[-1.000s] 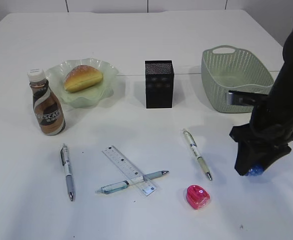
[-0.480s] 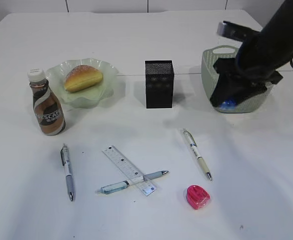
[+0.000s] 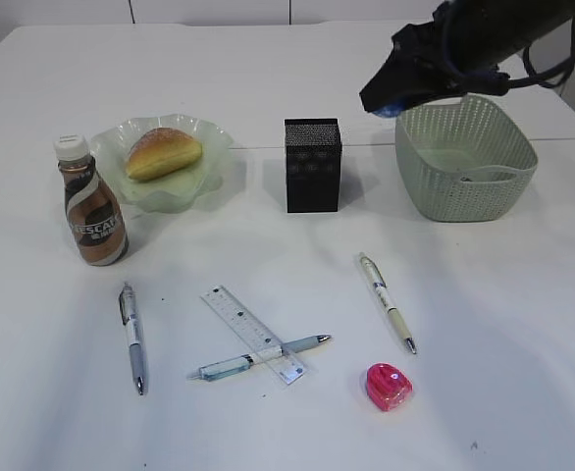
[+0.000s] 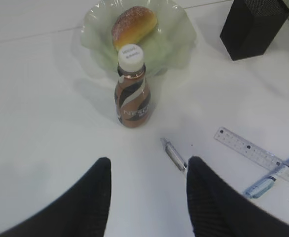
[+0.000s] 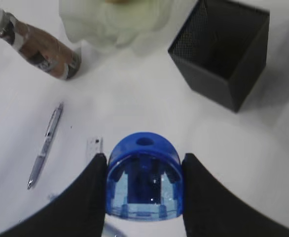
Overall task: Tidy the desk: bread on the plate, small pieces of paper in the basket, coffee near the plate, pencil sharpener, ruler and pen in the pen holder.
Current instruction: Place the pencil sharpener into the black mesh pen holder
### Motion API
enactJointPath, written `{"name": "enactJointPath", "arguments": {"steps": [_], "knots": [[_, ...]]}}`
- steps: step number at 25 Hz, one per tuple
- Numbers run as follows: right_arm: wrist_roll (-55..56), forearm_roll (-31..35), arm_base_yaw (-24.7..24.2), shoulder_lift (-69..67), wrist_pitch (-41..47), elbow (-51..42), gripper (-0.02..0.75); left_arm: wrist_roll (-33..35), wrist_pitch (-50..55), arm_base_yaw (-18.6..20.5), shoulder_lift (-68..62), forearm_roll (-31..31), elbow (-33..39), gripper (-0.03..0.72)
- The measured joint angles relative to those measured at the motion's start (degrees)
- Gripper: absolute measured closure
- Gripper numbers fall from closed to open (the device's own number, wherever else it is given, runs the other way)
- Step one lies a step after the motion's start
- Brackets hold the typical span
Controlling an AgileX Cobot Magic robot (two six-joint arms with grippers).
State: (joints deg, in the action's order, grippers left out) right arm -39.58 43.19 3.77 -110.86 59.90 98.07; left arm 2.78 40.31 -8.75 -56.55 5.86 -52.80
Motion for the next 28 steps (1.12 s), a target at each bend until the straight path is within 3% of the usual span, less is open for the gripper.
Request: {"name": "enactJointPath", "arguments": {"steps": [12, 23, 28], "knots": [[-27.9, 16.8, 1.9, -7.3, -15.8, 0.1, 0.402, 0.0, -7.6, 0.0, 0.0, 0.1, 0.0, 0.341], [-42.6, 29.5, 5.4, -12.3, -28.9, 0.1, 0.402, 0.0, -10.1, 0.0, -2.4, 0.1, 0.0, 0.341], [-48.7, 34.0, 6.2, -14.5, -31.0, 1.3, 0.402, 0.0, -11.7, 0.0, -3.9, 0.1, 0.0, 0.341]]}}
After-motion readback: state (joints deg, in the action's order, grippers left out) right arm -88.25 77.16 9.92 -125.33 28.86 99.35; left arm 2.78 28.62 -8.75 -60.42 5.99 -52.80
